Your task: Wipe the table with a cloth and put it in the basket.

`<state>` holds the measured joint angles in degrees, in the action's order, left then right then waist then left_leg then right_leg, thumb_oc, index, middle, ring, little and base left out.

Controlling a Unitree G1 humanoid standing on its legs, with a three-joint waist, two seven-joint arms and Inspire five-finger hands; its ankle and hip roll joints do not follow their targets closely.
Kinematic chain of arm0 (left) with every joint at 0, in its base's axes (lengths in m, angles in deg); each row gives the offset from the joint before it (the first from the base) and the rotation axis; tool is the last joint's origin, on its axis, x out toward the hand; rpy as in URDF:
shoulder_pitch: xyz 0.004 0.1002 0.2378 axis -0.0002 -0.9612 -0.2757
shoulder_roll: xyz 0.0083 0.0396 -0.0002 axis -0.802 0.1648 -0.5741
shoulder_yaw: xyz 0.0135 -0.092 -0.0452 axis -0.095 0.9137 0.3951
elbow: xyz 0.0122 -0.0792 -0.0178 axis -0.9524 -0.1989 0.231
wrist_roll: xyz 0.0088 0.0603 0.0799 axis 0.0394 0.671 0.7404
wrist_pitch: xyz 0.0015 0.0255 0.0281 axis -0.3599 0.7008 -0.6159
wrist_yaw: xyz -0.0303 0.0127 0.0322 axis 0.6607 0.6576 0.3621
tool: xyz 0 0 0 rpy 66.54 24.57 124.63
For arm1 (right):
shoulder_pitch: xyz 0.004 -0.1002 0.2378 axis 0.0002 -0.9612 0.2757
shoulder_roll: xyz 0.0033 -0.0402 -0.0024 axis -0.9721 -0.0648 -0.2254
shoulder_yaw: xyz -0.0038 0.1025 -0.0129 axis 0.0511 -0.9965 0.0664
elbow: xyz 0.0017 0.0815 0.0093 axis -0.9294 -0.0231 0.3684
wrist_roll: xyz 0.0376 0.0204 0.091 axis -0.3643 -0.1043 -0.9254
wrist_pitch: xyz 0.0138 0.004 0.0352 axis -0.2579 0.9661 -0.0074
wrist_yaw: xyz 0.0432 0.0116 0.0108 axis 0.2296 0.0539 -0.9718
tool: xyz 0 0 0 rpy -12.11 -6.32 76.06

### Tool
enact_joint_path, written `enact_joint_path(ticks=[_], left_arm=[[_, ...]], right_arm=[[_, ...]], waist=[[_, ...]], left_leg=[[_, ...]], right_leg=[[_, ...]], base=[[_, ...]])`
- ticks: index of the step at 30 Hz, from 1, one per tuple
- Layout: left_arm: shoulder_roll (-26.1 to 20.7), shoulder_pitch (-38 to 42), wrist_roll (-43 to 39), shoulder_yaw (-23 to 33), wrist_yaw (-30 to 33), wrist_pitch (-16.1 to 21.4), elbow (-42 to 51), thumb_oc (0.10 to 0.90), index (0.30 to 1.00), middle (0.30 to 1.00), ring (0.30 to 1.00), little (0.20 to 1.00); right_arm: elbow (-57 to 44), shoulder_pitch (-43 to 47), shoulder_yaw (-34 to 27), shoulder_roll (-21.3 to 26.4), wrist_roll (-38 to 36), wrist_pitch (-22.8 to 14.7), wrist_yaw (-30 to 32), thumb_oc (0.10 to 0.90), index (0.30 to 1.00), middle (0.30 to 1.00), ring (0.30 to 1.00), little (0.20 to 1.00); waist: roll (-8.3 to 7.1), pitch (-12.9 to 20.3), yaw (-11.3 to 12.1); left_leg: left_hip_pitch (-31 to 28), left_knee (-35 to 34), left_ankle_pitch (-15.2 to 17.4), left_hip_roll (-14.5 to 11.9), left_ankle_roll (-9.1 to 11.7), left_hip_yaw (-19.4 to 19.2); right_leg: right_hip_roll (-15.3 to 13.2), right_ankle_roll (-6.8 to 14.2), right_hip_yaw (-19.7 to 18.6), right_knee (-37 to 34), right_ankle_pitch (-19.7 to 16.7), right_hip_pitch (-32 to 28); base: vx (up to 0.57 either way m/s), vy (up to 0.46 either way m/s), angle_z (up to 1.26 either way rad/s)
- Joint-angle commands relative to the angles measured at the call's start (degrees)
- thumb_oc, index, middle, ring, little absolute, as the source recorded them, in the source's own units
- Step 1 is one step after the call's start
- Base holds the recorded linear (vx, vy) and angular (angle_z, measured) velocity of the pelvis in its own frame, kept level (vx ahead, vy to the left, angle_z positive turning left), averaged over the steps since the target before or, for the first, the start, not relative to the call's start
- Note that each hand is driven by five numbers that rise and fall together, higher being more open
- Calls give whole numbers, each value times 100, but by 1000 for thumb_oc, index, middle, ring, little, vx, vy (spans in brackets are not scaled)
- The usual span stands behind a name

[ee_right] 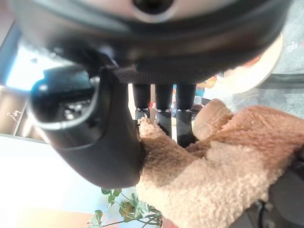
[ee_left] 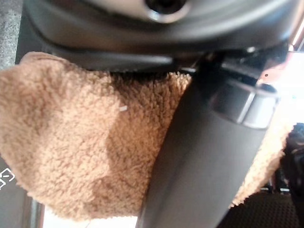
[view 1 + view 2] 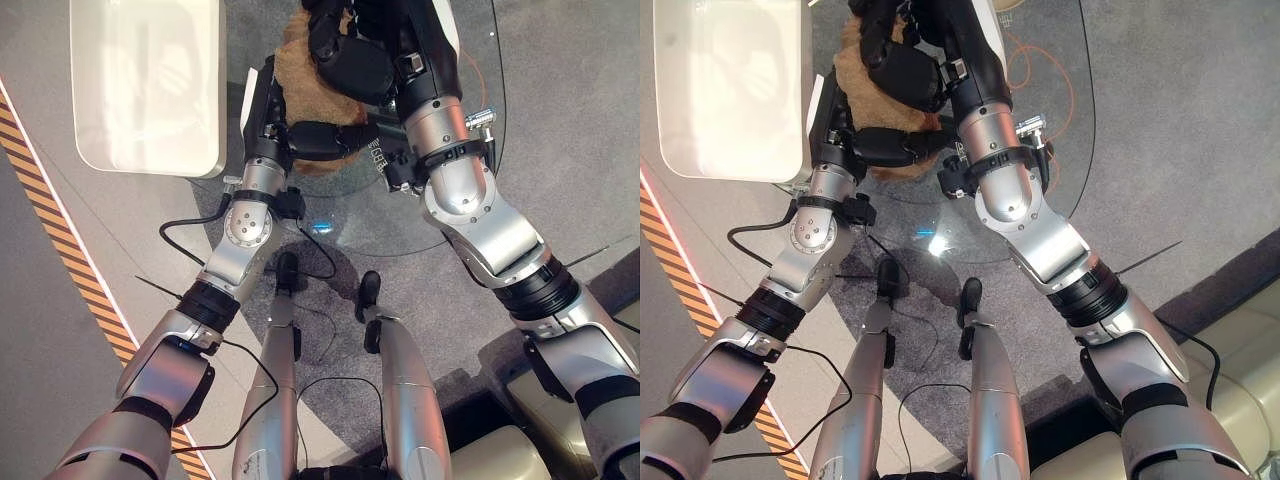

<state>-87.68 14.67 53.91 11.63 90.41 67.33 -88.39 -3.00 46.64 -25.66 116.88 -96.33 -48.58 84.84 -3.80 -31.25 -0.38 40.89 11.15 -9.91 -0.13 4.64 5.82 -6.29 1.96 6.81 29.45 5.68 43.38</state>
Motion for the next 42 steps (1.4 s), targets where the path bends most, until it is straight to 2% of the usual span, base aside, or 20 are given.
enact_joint_path(ticks=[1, 11, 19, 24, 29, 35, 42], left_arm=[[374, 537, -247, -14, -473, 707, 629, 100, 300, 300, 300, 200], [688, 347, -1618, 115, -1115, 550, 675, 100, 300, 300, 300, 200], [852, 291, -1933, 142, -1298, 529, 740, 100, 300, 300, 300, 200], [948, 256, -2508, 168, -1518, 488, 787, 100, 300, 300, 300, 200], [999, 259, -2516, 175, -1555, 466, 801, 100, 300, 300, 300, 200], [1048, 250, -2975, 206, -1765, 354, 840, 100, 300, 300, 300, 200], [1048, 275, -2907, 192, -1746, 362, 809, 100, 300, 300, 300, 200]], right_arm=[[-1258, 1374, -651, -266, 67, -980, 97, 100, 300, 300, 300, 200], [-1228, 1417, -628, -302, 60, -914, 108, 100, 300, 300, 300, 200], [-1228, 1456, -575, -362, 124, -812, 119, 100, 300, 300, 300, 200], [-1161, 1471, -546, -360, 217, -732, 49, 100, 300, 300, 300, 200], [-1082, 1545, -475, -320, 283, -613, 46, 100, 300, 300, 300, 200], [-972, 1584, -435, -276, 306, -562, 1, 100, 300, 300, 300, 200], [-909, 1654, -402, -245, 326, -482, -50, 100, 300, 300, 300, 200]], waist=[[-222, 145, 36], [-236, 145, 22], [-224, 145, 10], [-219, 145, 5], [-243, 145, 9], [-265, 145, 19], [-273, 145, 15]], left_leg=[[-373, 505, 740, 298, -384, -733], [-385, 496, 739, 303, -391, -737], [-361, 488, 735, 310, -396, -746], [-358, 502, 738, 318, -396, -745], [-350, 509, 740, 319, -394, -740], [-351, 518, 748, 324, -400, -733], [-335, 528, 754, 318, -400, -736]], right_leg=[[572, -36, -80, -1223, -670, -611], [583, -37, -90, -1239, -680, -625], [582, -36, -99, -1253, -687, -600], [580, -34, -105, -1250, -685, -604], [580, -32, -101, -1268, -701, -604], [575, -31, -87, -1287, -713, -622], [571, -26, -87, -1284, -718, -609]], base=[[0, 0, 0], [0, 0, 0], [0, 0, 0], [0, 0, 0], [0, 0, 0], [0, 0, 0], [0, 0, 0]])
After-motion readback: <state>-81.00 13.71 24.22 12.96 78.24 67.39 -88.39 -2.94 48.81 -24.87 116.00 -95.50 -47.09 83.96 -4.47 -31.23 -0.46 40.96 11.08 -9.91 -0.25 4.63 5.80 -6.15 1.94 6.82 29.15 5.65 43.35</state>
